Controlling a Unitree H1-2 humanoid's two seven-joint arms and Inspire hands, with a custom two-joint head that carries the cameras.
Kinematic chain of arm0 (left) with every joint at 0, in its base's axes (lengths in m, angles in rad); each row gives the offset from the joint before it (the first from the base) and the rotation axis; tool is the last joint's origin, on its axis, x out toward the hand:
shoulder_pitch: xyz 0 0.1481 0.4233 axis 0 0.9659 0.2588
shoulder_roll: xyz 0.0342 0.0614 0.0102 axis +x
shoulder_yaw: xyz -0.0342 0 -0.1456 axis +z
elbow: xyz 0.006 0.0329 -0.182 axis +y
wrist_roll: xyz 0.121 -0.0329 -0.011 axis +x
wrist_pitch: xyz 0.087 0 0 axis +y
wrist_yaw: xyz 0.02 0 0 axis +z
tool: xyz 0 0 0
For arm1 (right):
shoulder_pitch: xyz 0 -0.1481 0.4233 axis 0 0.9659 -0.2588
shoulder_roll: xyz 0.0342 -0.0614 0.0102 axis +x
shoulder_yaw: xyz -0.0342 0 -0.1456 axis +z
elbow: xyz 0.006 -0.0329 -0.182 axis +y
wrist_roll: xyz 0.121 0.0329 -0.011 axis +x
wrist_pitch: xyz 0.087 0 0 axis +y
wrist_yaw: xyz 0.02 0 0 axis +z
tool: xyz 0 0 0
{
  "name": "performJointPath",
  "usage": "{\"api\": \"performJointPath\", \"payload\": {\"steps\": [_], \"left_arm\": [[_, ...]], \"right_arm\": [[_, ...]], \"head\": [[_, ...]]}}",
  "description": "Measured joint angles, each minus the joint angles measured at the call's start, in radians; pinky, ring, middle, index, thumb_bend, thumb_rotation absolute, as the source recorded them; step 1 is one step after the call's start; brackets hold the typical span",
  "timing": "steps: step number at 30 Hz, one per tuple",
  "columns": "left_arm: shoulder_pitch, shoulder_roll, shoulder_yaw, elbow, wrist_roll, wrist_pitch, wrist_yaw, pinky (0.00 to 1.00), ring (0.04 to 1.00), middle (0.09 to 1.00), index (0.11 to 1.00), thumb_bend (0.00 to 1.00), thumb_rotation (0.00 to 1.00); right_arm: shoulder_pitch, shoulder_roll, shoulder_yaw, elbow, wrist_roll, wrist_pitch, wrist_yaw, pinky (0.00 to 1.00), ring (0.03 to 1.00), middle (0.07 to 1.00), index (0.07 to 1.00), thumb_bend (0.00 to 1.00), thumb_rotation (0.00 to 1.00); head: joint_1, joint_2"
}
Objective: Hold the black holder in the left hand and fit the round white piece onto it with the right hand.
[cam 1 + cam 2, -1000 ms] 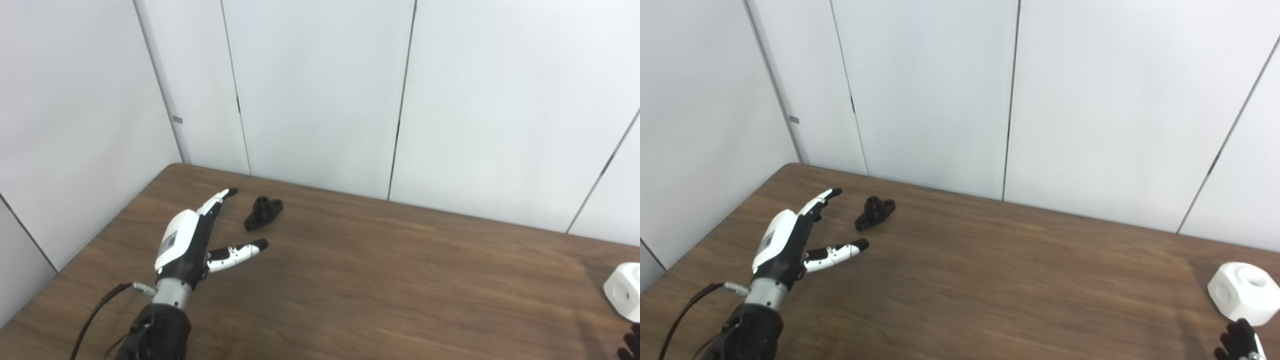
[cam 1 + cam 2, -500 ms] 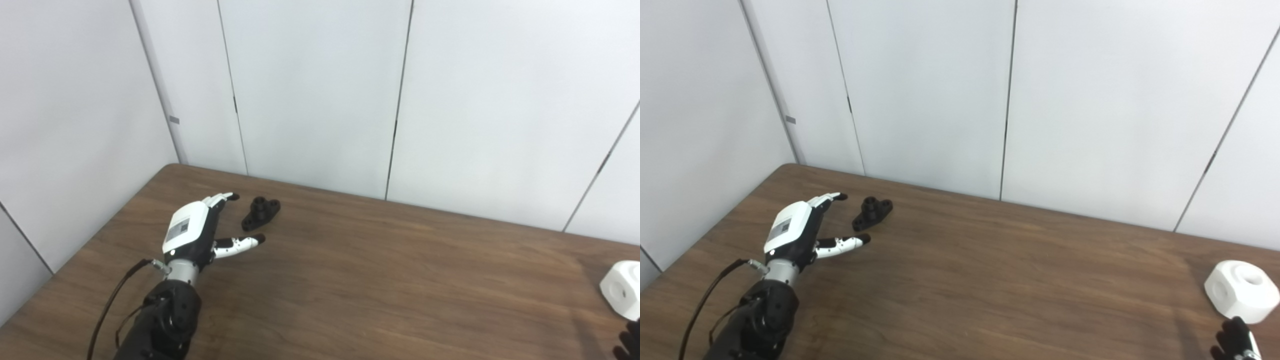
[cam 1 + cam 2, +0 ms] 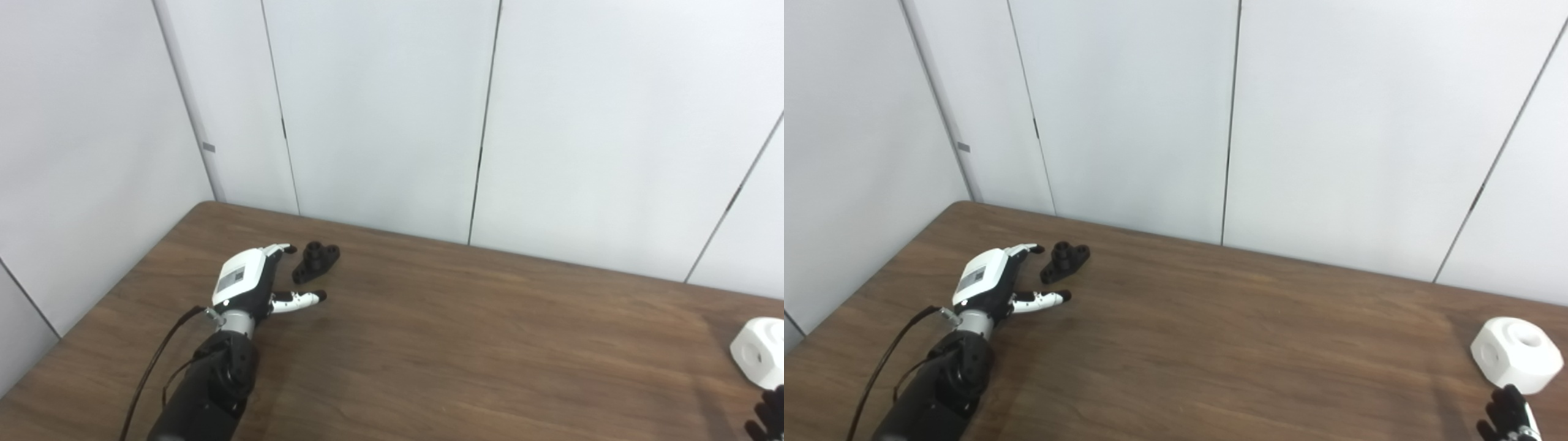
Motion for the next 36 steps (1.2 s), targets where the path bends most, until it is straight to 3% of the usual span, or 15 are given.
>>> {"api": "performJointPath", "payload": {"steps": [10,23,36], "left_arm": [[-0.069,0.007,-0.011,0.124,-0.038,0.008,0.024,0.89,0.898,0.868,0.793,0.85,0.41],[-0.137,0.017,-0.061,0.187,-0.040,0.088,0.018,0.86,0.898,0.876,0.786,0.84,0.40],[-0.184,0.024,-0.097,0.270,-0.042,0.093,0.029,0.92,0.922,0.890,0.755,0.84,0.38]], "right_arm": [[0.002,0.000,0.001,0.000,-0.001,-0.007,0.000,0.97,1.000,0.991,0.983,0.64,0.90],[0.003,0.001,0.001,0.000,-0.001,-0.011,-0.002,0.89,0.989,0.975,0.965,0.66,0.87],[0.005,0.003,0.002,-0.002,-0.016,-0.020,-0.008,0.88,0.989,0.976,0.966,0.66,0.85]], "head": [[-0.011,0.002],[-0.023,0.002],[-0.031,0.006]]}}
